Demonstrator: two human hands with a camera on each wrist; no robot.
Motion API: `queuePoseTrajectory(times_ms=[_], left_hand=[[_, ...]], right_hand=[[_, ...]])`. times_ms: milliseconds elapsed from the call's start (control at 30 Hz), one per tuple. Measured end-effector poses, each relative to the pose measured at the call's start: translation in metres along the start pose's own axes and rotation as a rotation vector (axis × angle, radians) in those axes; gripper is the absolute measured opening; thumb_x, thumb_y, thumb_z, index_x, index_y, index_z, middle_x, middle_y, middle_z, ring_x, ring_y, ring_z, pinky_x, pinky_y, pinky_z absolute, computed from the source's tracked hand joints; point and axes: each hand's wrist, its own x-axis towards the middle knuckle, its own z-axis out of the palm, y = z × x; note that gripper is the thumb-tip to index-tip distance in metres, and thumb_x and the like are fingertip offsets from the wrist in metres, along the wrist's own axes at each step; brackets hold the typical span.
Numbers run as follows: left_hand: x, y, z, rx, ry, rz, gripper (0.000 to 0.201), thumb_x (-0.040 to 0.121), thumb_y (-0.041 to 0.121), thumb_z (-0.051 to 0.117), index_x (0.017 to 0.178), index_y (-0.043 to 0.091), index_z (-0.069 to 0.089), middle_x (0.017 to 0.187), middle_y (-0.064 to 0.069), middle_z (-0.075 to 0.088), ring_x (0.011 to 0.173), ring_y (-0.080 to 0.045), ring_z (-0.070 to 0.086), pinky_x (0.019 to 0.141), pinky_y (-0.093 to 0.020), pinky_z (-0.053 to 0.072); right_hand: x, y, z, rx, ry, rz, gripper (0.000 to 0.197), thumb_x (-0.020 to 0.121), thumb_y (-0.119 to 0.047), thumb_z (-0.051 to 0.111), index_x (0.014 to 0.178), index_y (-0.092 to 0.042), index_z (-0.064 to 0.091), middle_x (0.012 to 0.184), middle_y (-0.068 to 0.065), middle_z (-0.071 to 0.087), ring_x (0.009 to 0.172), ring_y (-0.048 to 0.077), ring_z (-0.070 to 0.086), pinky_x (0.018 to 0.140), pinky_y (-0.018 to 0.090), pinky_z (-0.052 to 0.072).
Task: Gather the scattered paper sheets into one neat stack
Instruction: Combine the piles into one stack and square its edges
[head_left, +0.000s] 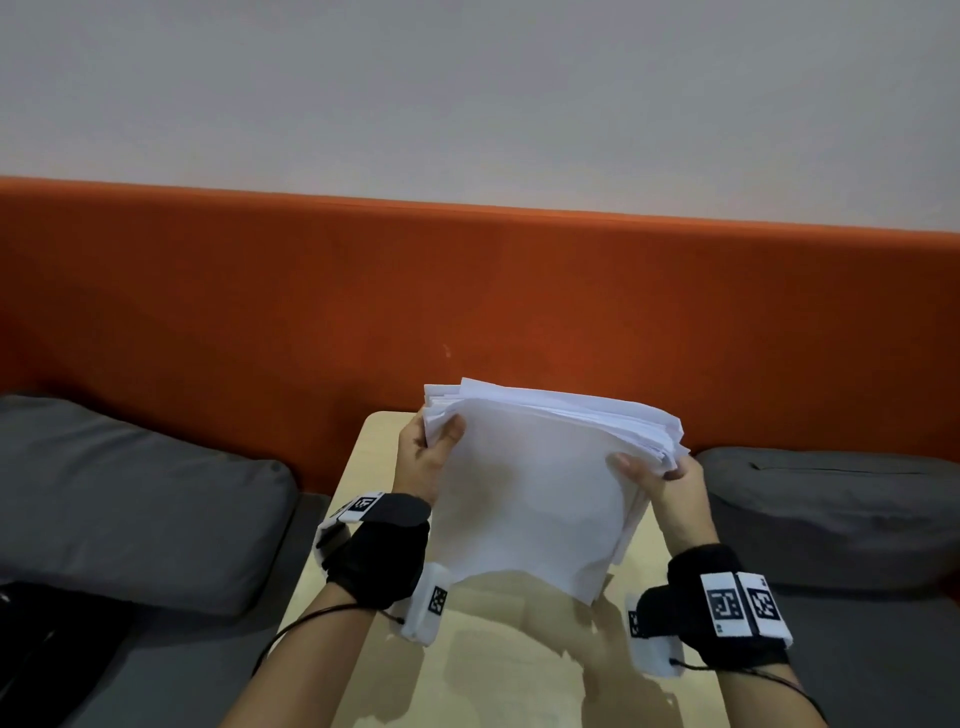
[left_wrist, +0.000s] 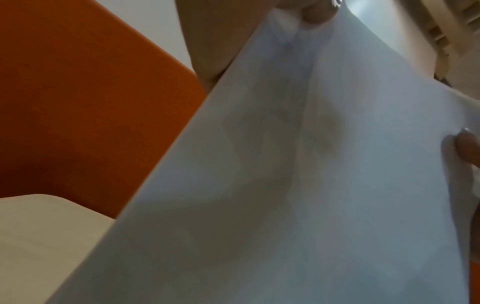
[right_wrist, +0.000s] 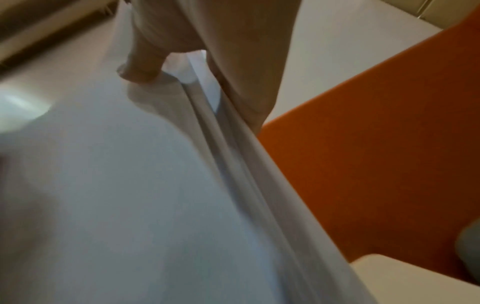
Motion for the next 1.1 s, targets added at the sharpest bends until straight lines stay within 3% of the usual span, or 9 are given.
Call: queuePoseTrajectory(times_ms=[233, 300, 400, 533, 667, 733, 867, 967, 1100], left_hand=[[-0.001, 0.001, 0.003, 0.038, 0.026, -0.014, 0.071, 0.051, 0.086, 0.055, 0.08, 0.021, 0.061, 0.069, 0.008, 0.063, 0.057, 0.004, 0.059, 0.054, -0.016, 0.048], [-0.003, 0.004, 0.005, 0.028, 0.03, -0.026, 0.043, 0.083, 0.06, 0.043, 0.077, 0.02, 0.059, 0.059, 0.01, 0.065, 0.055, 0.005, 0.059, 0.056, -0.02, 0.046], [-0.004, 0.005, 0.005, 0.033, 0.013, -0.038, 0.035, 0.099, 0.028, 0.03, 0.079, 0.02, 0.058, 0.066, 0.01, 0.063, 0.056, 0.006, 0.059, 0.058, -0.018, 0.047], [-0.004, 0.004, 0.001, 0.042, -0.053, 0.008, 0.041, 0.081, 0.053, 0.059, 0.097, 0.015, 0.058, 0.083, 0.0, 0.063, 0.069, -0.001, 0.062, 0.065, -0.019, 0.05], [-0.008, 0.002, -0.004, 0.044, -0.101, -0.036, 0.058, 0.05, 0.031, 0.087, 0.098, 0.02, 0.056, 0.083, 0.006, 0.07, 0.076, -0.011, 0.067, 0.067, -0.02, 0.056], [-0.01, -0.001, -0.005, 0.067, -0.103, -0.086, 0.069, 0.039, 0.034, 0.088, 0.098, 0.022, 0.055, 0.088, 0.005, 0.07, 0.081, -0.013, 0.067, 0.072, -0.027, 0.057], [-0.011, -0.002, -0.002, 0.081, -0.059, -0.124, 0.066, 0.053, 0.01, 0.087, 0.109, 0.015, 0.052, 0.092, 0.002, 0.066, 0.083, -0.014, 0.065, 0.066, -0.018, 0.056], [-0.012, 0.002, 0.0, 0.066, -0.057, -0.105, 0.059, 0.061, -0.002, 0.08, 0.109, 0.014, 0.051, 0.094, 0.0, 0.066, 0.084, -0.015, 0.064, 0.071, -0.019, 0.056], [-0.014, 0.006, 0.001, 0.016, -0.075, -0.114, 0.059, 0.061, -0.004, 0.079, 0.111, 0.011, 0.051, 0.098, -0.006, 0.065, 0.087, -0.019, 0.063, 0.076, -0.028, 0.056]], right_hand=[[0.007, -0.009, 0.006, 0.026, 0.06, -0.128, 0.03, 0.07, -0.029, 0.071, 0.084, -0.006, 0.057, 0.066, -0.013, 0.067, 0.064, -0.005, 0.06, 0.061, 0.009, 0.05], [0.005, -0.009, 0.007, 0.021, 0.049, -0.124, 0.01, 0.082, -0.021, 0.063, 0.082, -0.012, 0.058, 0.068, -0.016, 0.069, 0.065, -0.007, 0.061, 0.061, 0.008, 0.049], [0.002, -0.008, 0.006, -0.004, 0.036, -0.149, 0.042, 0.073, -0.057, 0.063, 0.088, -0.018, 0.062, 0.076, -0.014, 0.069, 0.072, -0.005, 0.062, 0.065, 0.009, 0.05], [0.002, -0.009, 0.002, -0.076, 0.055, -0.145, 0.082, 0.068, -0.074, 0.056, 0.095, 0.004, 0.057, 0.083, 0.0, 0.06, 0.077, 0.005, 0.055, 0.065, 0.015, 0.047], [0.0, -0.031, 0.0, -0.308, 0.014, -0.229, 0.026, 0.08, -0.045, 0.057, 0.094, -0.025, 0.063, 0.089, -0.018, 0.063, 0.082, -0.01, 0.054, 0.072, 0.019, 0.042], [0.001, -0.043, 0.003, -0.565, 0.053, -0.333, 0.026, 0.082, -0.04, 0.059, 0.105, -0.03, 0.062, 0.103, -0.017, 0.063, 0.095, -0.009, 0.055, 0.083, 0.026, 0.046], [0.005, -0.06, 0.03, -1.033, 0.069, -0.725, 0.034, 0.086, -0.038, 0.05, 0.11, -0.02, 0.066, 0.111, -0.002, 0.066, 0.107, 0.013, 0.056, 0.093, 0.034, 0.038], [0.009, -0.067, 0.065, -1.013, -0.05, -0.794, 0.027, 0.084, -0.037, 0.048, 0.095, -0.025, 0.07, 0.097, -0.008, 0.069, 0.093, 0.007, 0.052, 0.081, 0.021, 0.024], [0.013, -0.066, 0.105, -1.119, -0.144, -0.788, 0.018, 0.08, -0.036, 0.058, 0.083, -0.025, 0.071, 0.079, -0.009, 0.069, 0.074, 0.018, 0.063, 0.075, 0.031, 0.034]])
